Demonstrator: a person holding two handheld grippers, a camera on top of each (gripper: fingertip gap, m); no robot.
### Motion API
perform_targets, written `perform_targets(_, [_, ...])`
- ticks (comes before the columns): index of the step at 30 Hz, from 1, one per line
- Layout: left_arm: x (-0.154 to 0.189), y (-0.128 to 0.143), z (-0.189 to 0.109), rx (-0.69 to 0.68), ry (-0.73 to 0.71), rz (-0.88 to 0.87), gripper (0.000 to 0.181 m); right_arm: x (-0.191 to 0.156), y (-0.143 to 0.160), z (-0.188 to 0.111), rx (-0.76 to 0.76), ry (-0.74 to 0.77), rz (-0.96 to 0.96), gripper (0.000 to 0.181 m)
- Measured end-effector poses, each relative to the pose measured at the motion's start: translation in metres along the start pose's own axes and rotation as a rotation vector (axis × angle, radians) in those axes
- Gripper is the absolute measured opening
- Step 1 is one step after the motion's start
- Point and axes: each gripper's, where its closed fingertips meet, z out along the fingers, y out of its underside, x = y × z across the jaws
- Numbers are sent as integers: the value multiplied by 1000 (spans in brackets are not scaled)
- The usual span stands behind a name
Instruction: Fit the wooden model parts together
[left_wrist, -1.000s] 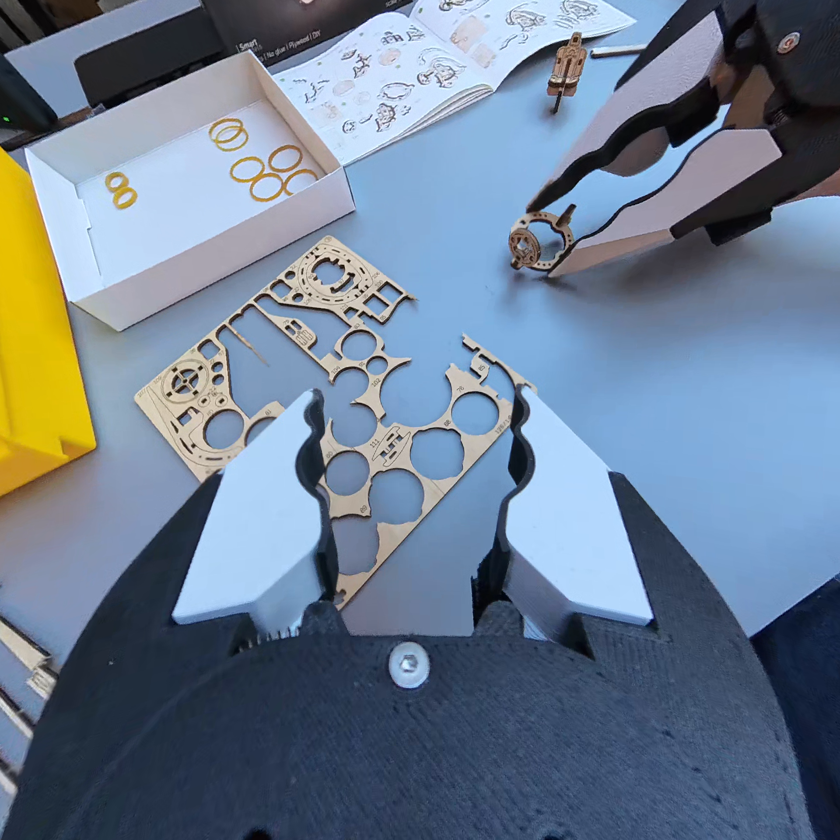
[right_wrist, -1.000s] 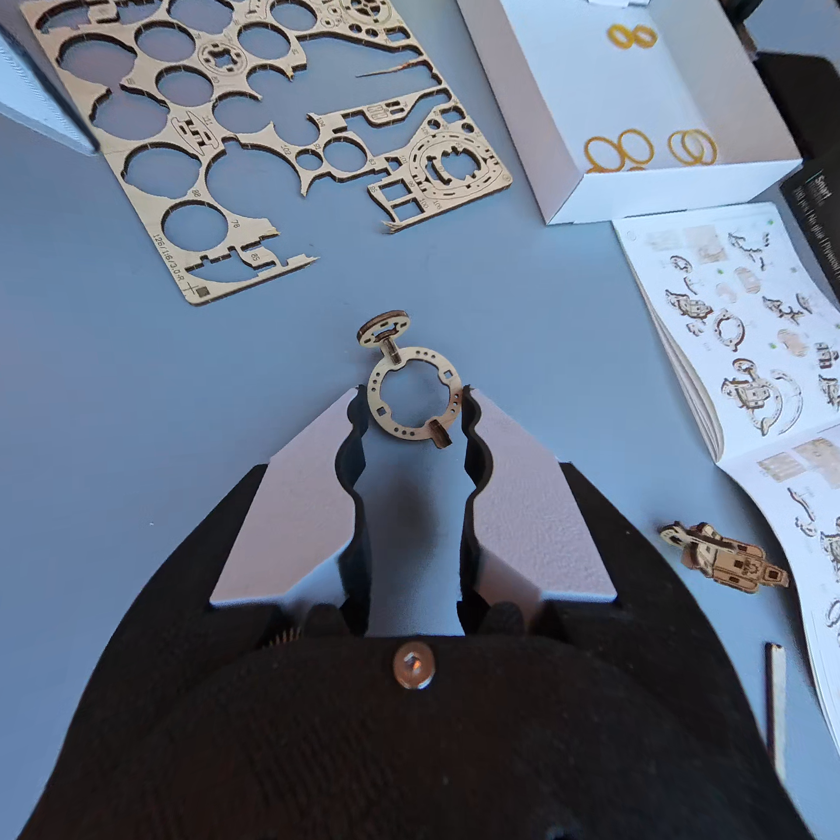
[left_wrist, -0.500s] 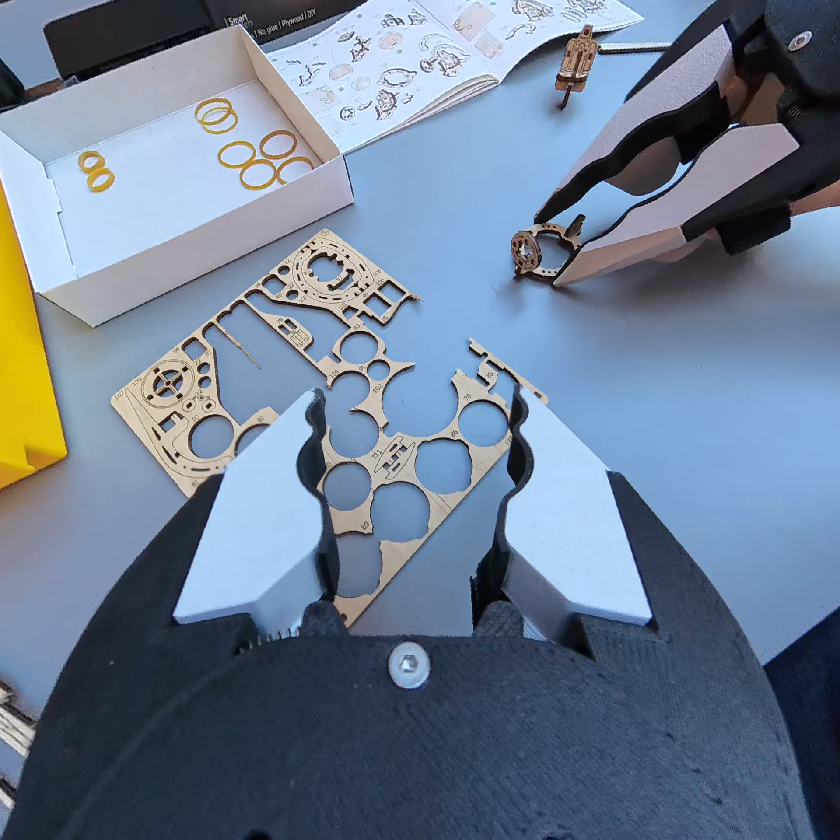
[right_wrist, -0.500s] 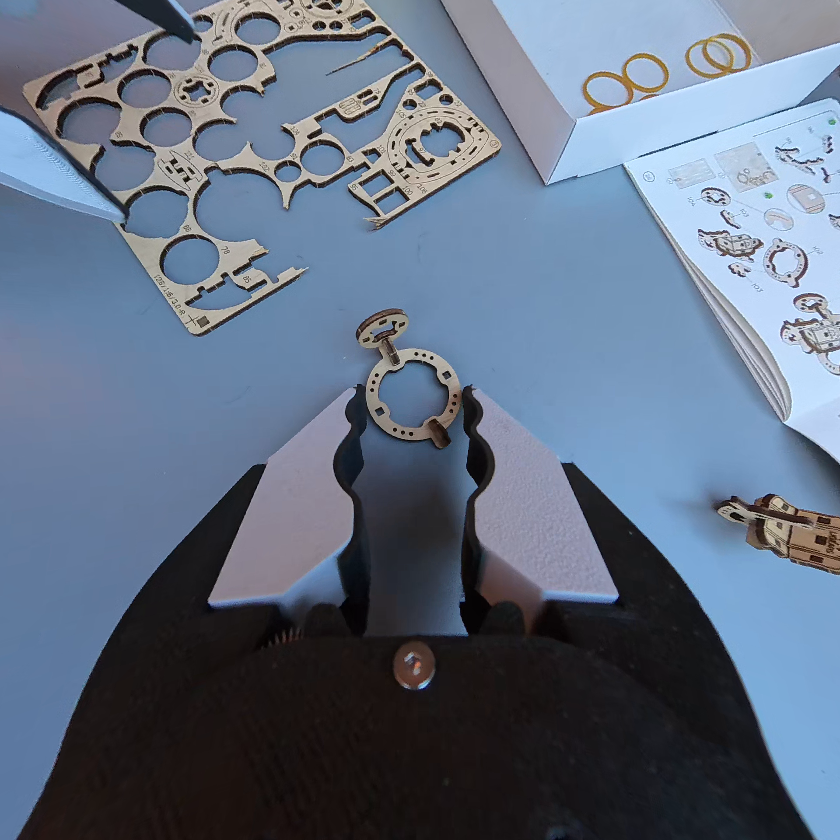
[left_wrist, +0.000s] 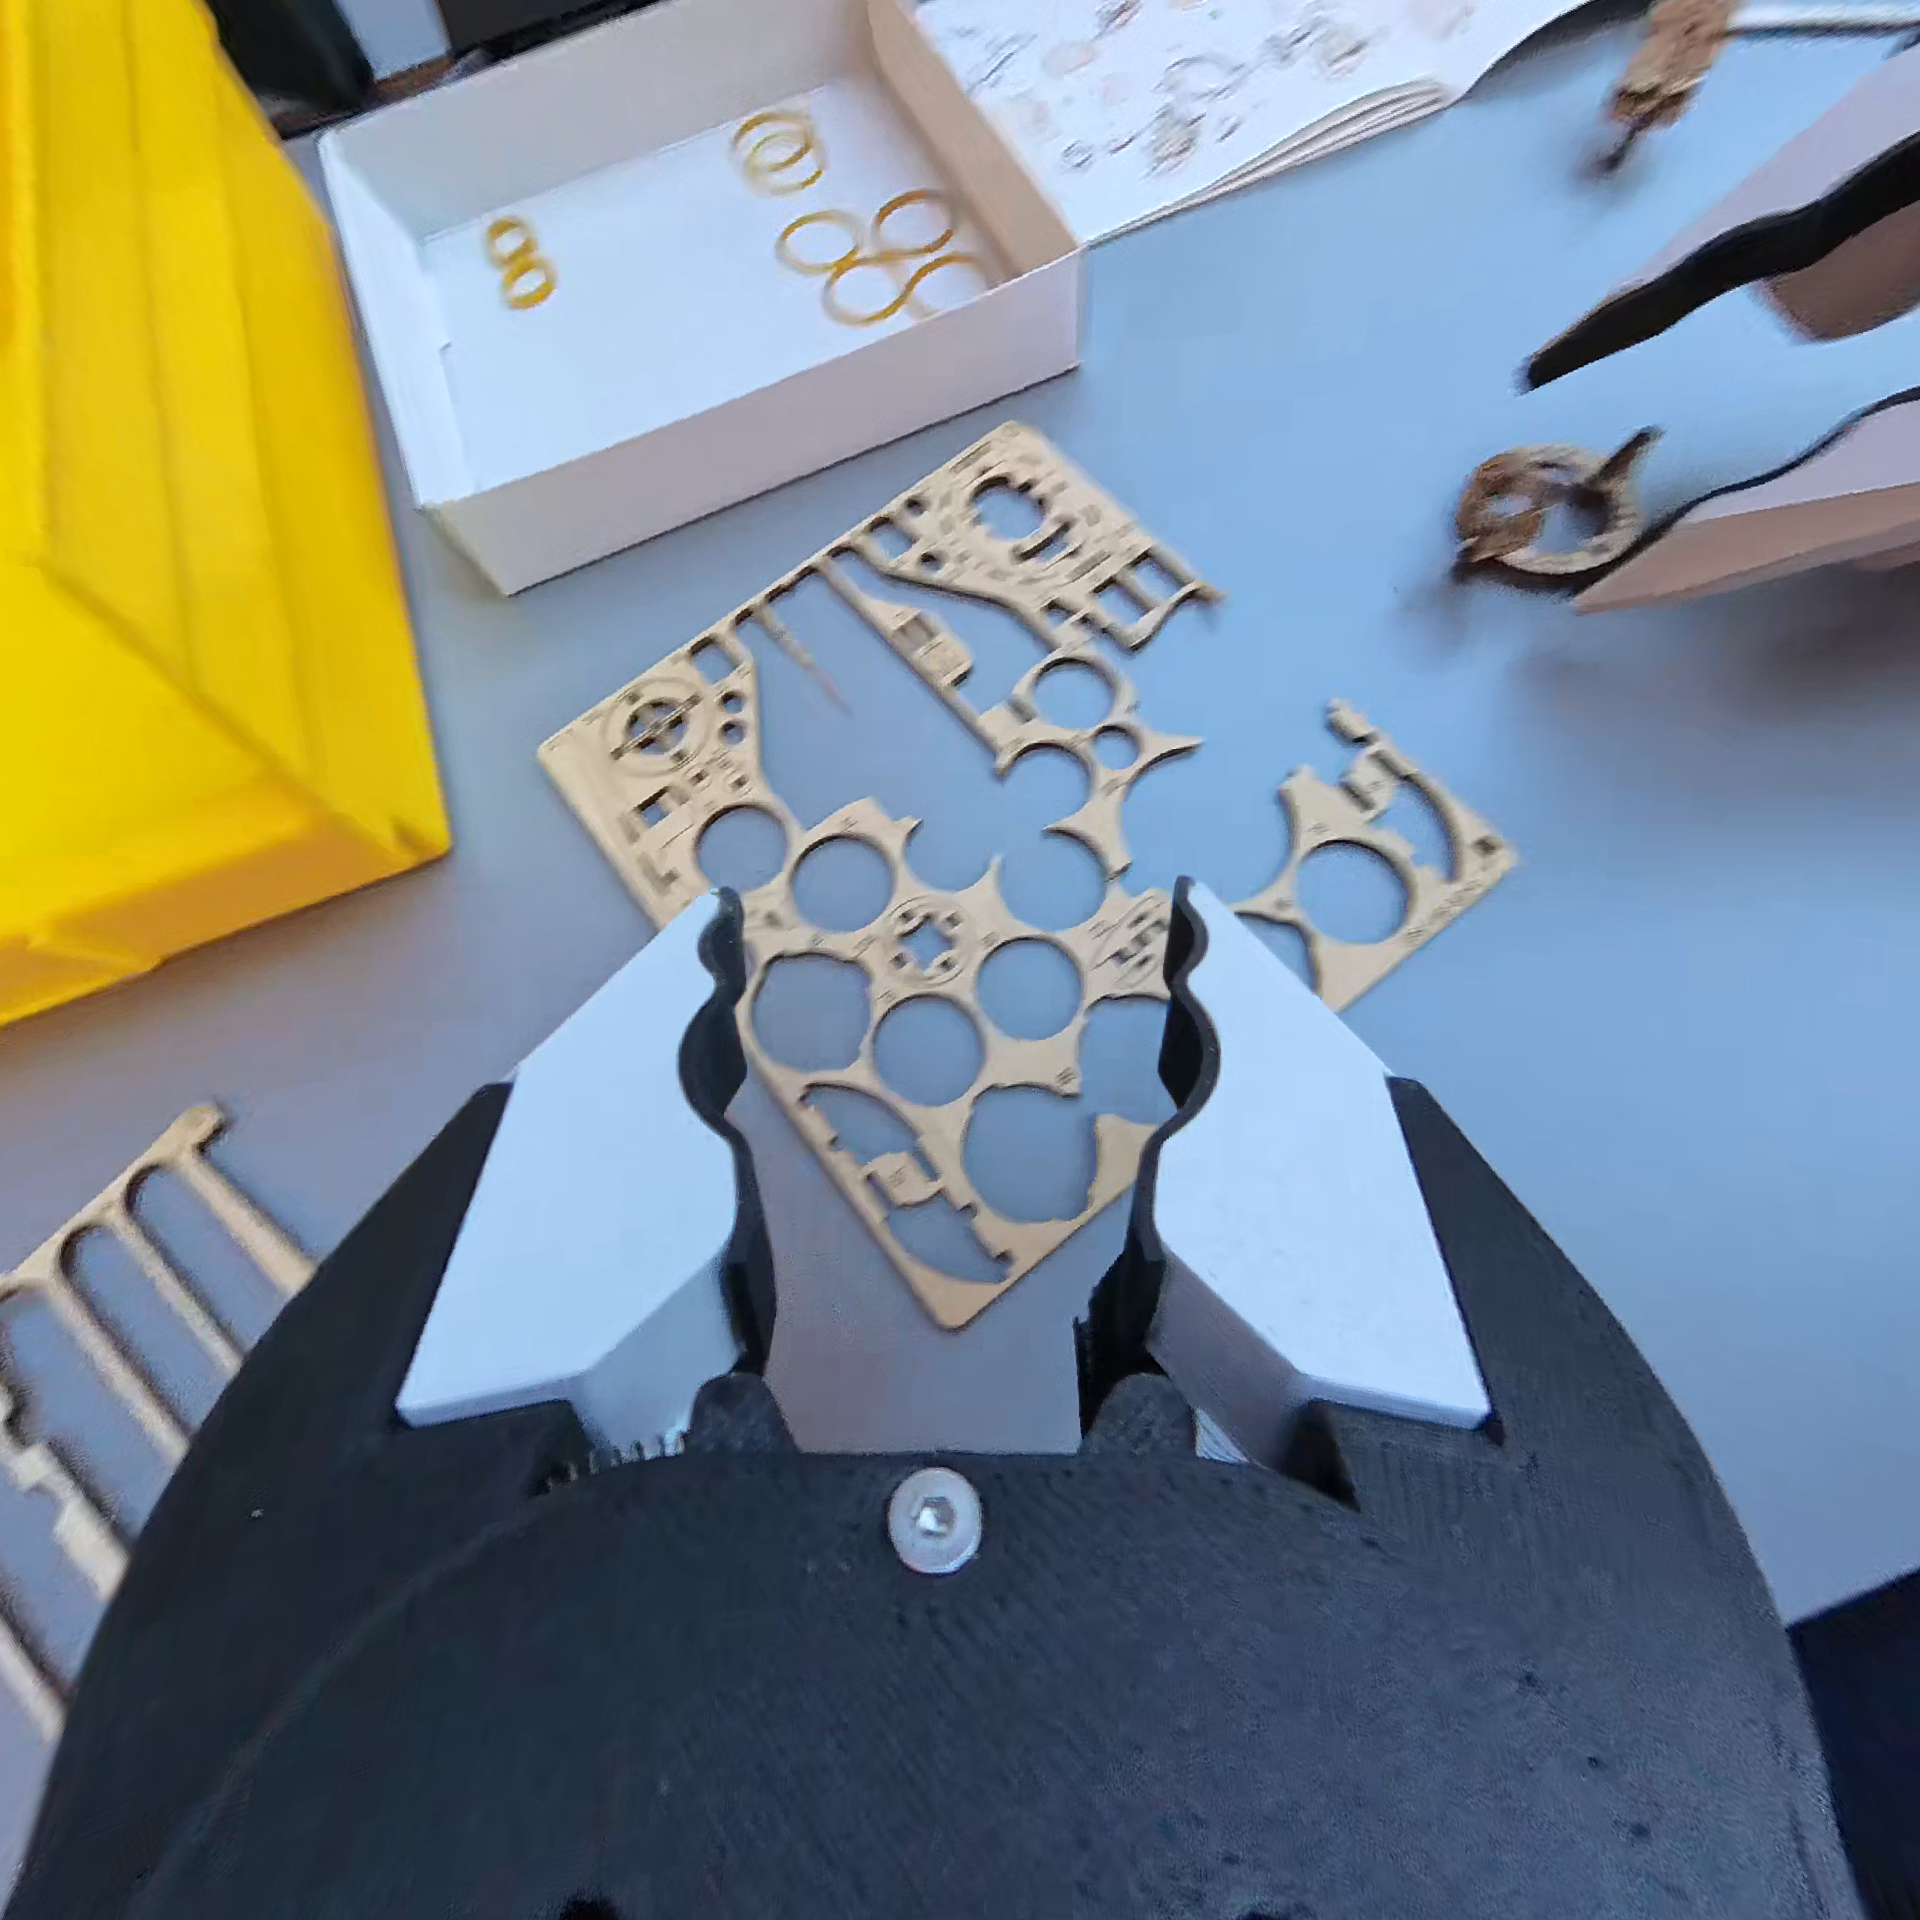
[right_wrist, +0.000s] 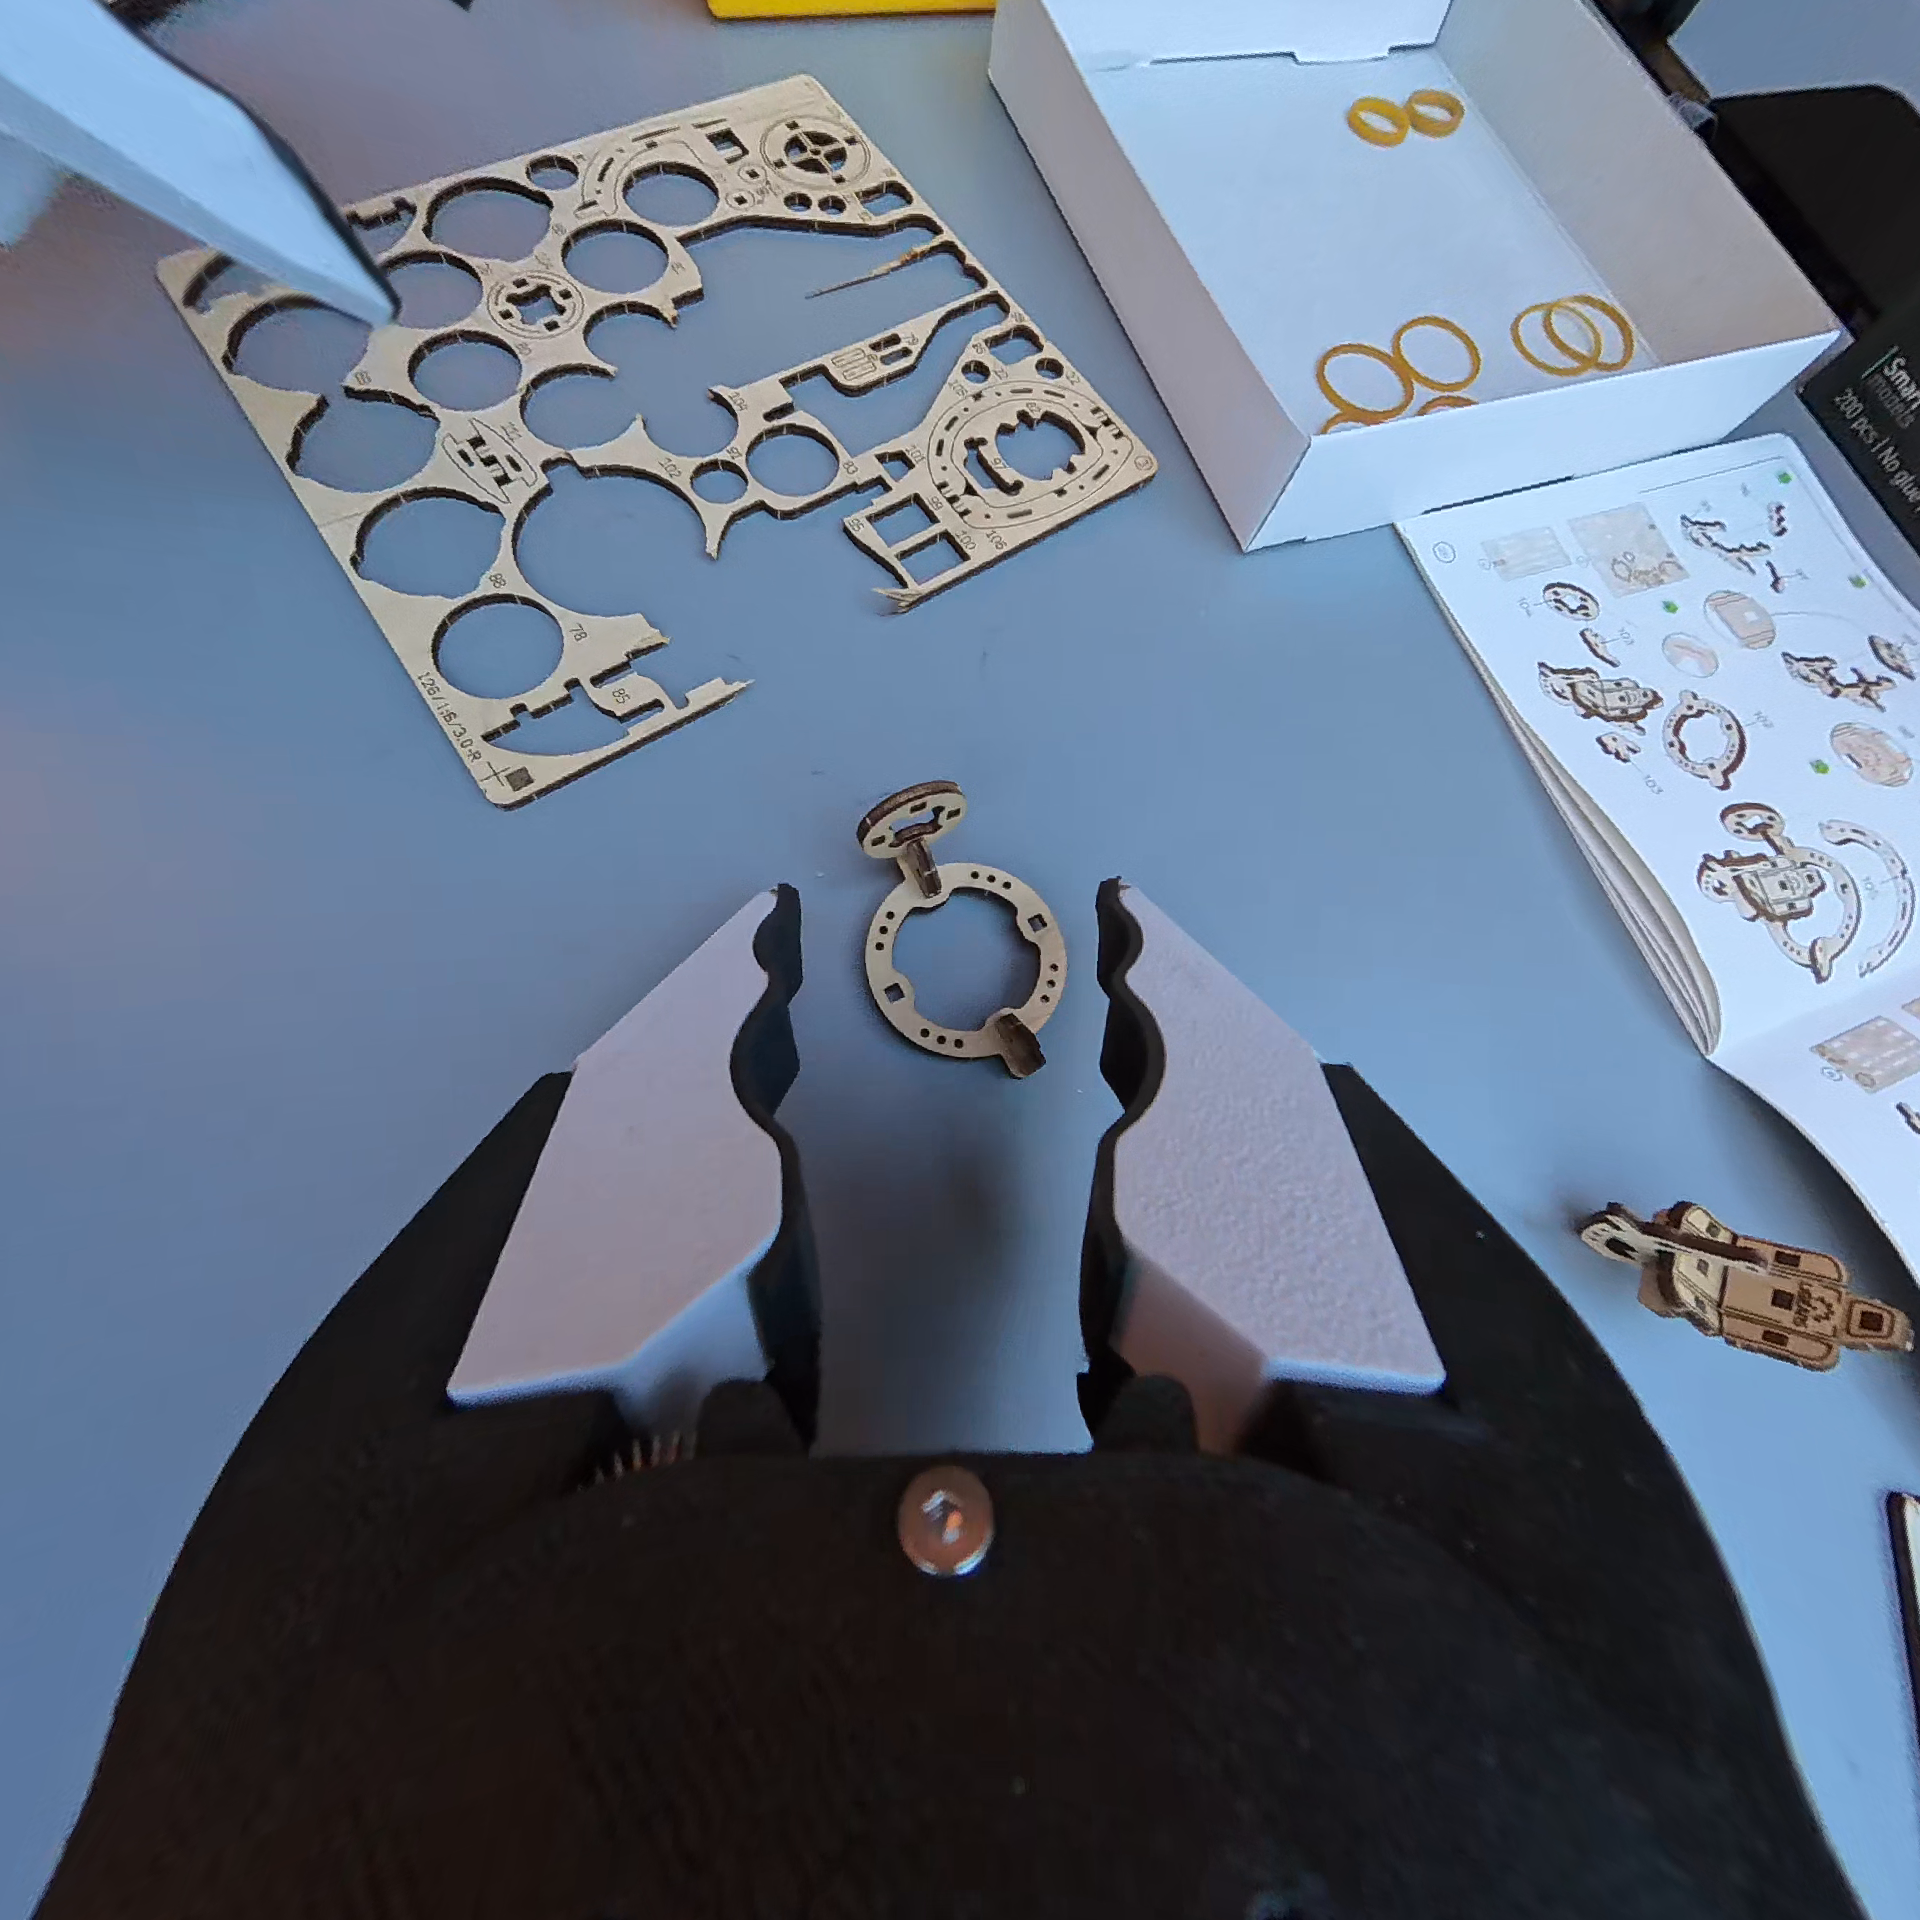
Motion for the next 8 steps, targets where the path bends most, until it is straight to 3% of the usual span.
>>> perform_targets(1, [-6, 4, 0, -15, -16, -10, 80, 0, 0, -1, 1, 3, -7, 56])
perform_targets(8, [-45, 12, 7, -90, -169, -66, 67, 2, -14, -10, 68, 37, -46, 49])
